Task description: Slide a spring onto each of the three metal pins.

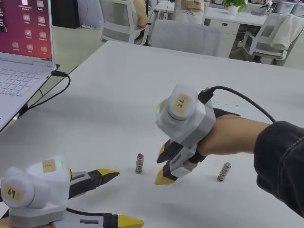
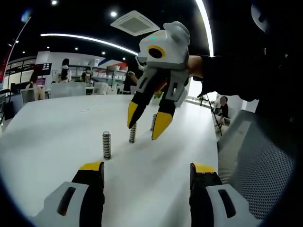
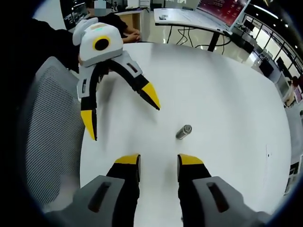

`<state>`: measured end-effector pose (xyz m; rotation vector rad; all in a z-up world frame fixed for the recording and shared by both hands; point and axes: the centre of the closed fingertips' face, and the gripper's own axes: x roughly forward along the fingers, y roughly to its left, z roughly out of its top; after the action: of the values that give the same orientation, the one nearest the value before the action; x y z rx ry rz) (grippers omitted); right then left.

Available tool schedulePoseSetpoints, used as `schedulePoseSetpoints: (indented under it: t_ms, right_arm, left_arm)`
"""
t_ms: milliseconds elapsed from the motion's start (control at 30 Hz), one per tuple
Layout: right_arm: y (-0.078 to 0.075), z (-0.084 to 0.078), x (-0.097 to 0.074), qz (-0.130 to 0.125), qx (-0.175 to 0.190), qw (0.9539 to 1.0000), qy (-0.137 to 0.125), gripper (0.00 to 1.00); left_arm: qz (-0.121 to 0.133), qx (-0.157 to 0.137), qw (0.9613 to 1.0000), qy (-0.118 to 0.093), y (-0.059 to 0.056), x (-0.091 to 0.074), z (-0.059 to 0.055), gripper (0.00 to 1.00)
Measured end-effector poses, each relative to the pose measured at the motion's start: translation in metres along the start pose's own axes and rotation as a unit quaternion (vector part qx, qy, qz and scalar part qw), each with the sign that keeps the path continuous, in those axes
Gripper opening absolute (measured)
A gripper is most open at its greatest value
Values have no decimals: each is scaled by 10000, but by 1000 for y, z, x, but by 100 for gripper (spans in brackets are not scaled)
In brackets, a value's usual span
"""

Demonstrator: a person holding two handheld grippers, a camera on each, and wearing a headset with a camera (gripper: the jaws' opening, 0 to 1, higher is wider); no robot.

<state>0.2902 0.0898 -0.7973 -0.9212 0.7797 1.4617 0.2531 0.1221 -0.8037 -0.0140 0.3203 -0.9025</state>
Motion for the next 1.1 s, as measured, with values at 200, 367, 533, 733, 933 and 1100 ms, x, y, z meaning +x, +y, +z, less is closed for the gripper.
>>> schedulePoseSetpoints:
  t_ms: [200, 367, 533, 733, 933, 1100]
  right_arm:
    - [12, -1, -4, -80, 81, 9995, -286, 32]
    - [17, -7, -5, -149, 200, 9987, -446, 33]
    - [22, -11, -10, -220, 360, 9968, -681, 36]
    - [27, -17, -13, -319, 452, 9938, -968, 40]
    - [33, -21, -19, -402, 597, 9898, -1227, 43]
    - [35, -27, -22, -492, 725, 9867, -1370, 45]
  left_arm:
    - [-23, -18, 10000, 30, -3, 1, -1, 70]
    - [-60, -4, 10000, 55, -6, 3, -2, 70]
    - [-80, 0, 10000, 59, -9, 4, -1, 71]
    - [-73, 12, 9999, 71, -8, 3, -1, 71]
    - [-76, 12, 9999, 75, -9, 3, -1, 71]
    - [-62, 10, 10000, 71, -9, 3, 0, 72]
